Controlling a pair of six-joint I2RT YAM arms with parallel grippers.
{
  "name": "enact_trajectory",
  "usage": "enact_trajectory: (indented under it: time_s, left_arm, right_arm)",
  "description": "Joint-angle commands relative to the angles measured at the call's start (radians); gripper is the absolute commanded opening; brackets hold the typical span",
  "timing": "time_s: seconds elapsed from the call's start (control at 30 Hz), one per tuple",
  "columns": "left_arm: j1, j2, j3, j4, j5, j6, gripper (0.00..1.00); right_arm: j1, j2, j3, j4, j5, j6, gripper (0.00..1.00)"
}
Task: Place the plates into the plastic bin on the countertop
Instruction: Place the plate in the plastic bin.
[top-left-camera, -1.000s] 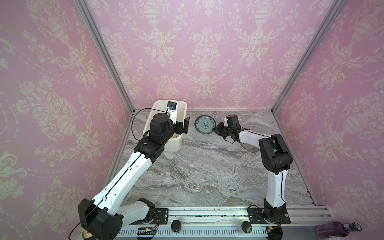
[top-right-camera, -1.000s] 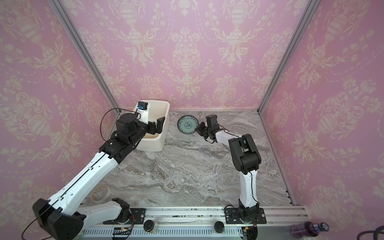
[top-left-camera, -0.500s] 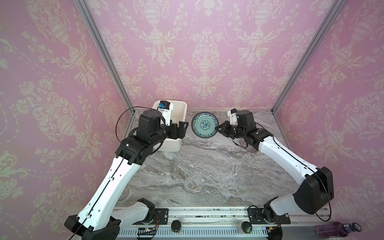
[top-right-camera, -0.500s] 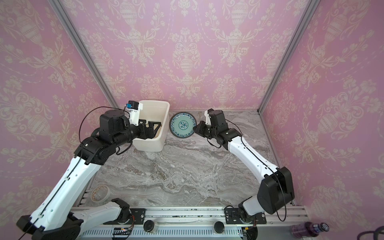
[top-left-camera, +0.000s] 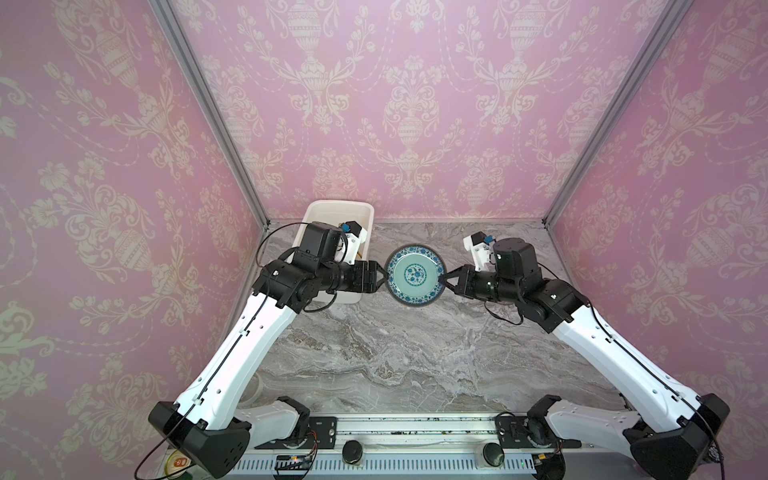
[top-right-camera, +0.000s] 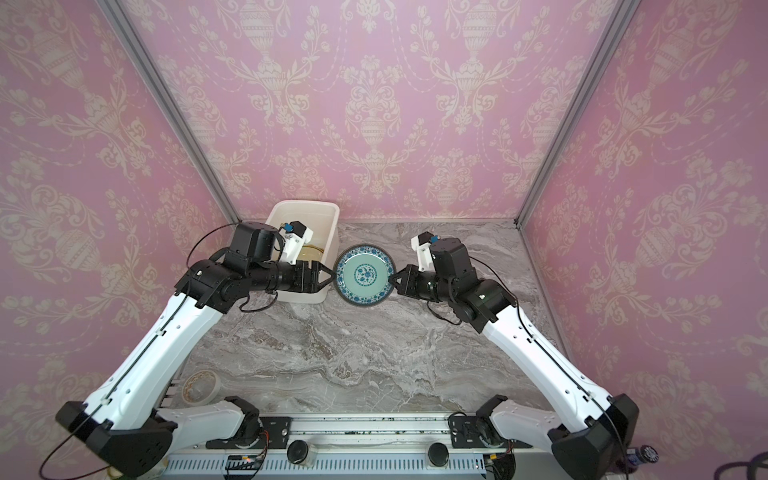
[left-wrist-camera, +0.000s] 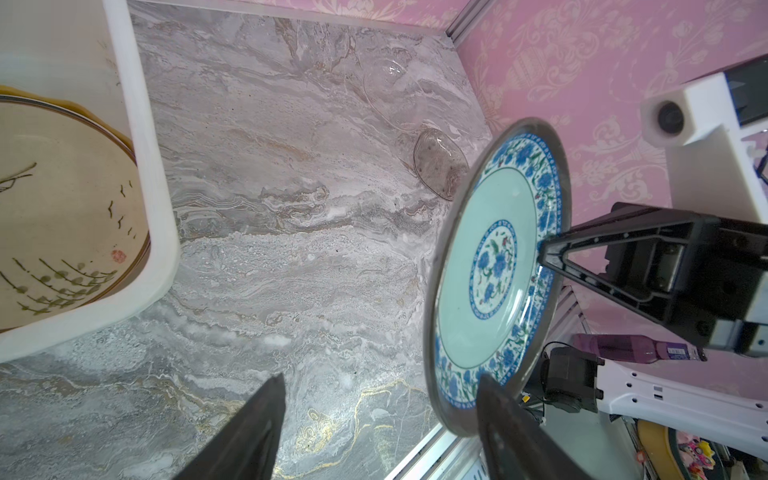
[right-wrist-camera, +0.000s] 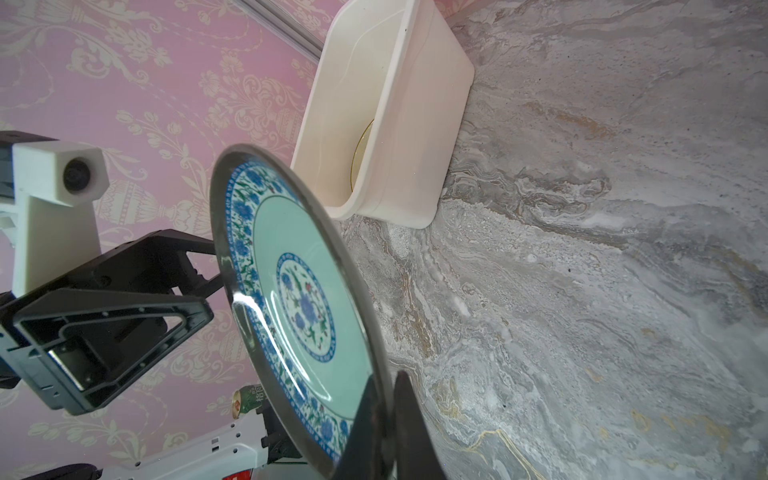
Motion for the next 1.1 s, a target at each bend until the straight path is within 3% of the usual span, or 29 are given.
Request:
enact_trajectory:
  time_s: [0.0,0.43,0.73,0.8,0.87,1.07]
  left_arm:
    - [0.003,-0.006,-0.026,0.01,0.09,-0.057,0.68]
    - [0.003,-0.012,-0.112,0.126,0.194,-0.169,0.23]
    - [0.003,-0.011,-0.12,0.137,0.193,-0.187,0.0]
    - [0.003,-0.008,-0.113,0.126,0.18,-0.183,0.0]
    - [0.003,-0.007,-0.104,0.115,0.164,-0.178,0.0]
    - [0.025,0.019,-0.007,-0.003,0.024,-0.104,0.0]
  right_arm:
    - [0.018,-0.023,-0.015,0.002,-0.016,0.0,0.0]
    - [0.045,-0.06,-0.061,0.043,-0.024,0.032,0.0]
    - [0.049,-0.068,-0.091,0.079,-0.022,0.051,0.0]
    - [0.049,-0.065,-0.091,0.081,-0.018,0.048,0.01]
    - [0.05,-0.066,-0.092,0.08,-0.011,0.048,0.09]
    - [0.045,-0.081,-0.077,0.021,0.085,0.022,0.56]
